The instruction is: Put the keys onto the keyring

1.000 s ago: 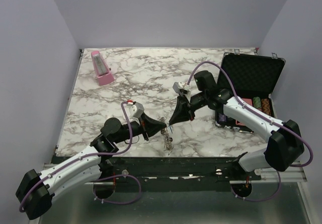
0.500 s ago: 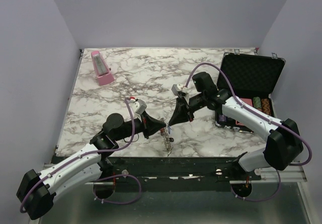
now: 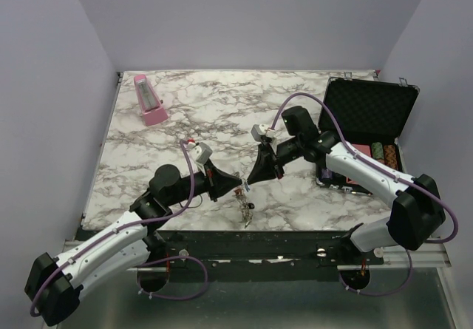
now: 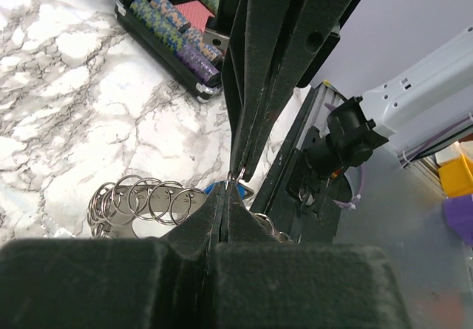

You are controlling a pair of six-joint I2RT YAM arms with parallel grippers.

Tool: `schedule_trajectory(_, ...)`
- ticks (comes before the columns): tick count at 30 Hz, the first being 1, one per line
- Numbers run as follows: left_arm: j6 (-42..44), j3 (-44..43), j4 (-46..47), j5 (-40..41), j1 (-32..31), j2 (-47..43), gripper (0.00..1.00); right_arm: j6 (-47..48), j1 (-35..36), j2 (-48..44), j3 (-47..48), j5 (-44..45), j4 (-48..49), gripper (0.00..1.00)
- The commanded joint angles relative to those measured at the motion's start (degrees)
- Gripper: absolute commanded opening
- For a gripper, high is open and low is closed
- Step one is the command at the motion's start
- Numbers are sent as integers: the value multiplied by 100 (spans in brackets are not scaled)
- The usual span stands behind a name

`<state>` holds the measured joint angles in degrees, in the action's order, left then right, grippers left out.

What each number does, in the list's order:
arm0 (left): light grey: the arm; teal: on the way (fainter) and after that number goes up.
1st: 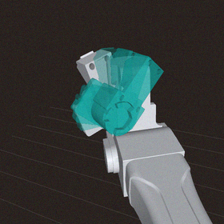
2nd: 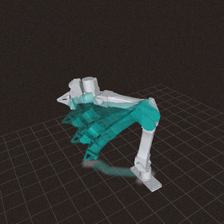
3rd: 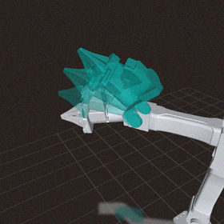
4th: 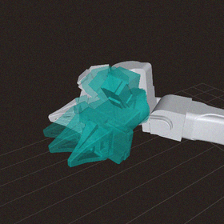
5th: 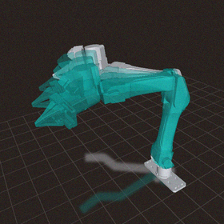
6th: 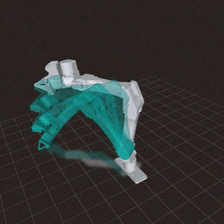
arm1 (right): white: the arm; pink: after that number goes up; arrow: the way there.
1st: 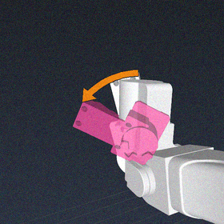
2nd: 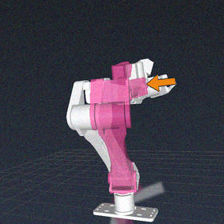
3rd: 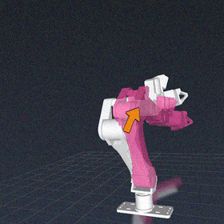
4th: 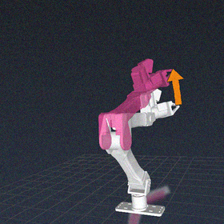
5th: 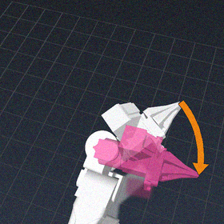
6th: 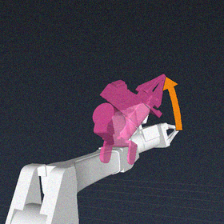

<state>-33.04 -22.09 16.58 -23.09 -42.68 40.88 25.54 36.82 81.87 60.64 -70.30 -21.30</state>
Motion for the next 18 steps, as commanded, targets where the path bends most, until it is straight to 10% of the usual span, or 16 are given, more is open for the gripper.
schedule_trajectory(1, -229, 142, 652, 305, 93, -282, 0, -250, 89, 49, 44, -10, 37, 0)
schedule_trajectory(18, -493, 723, 1884, 525, 93, -582, 0, -998, 89, 66, -246, -414, 829, 0)
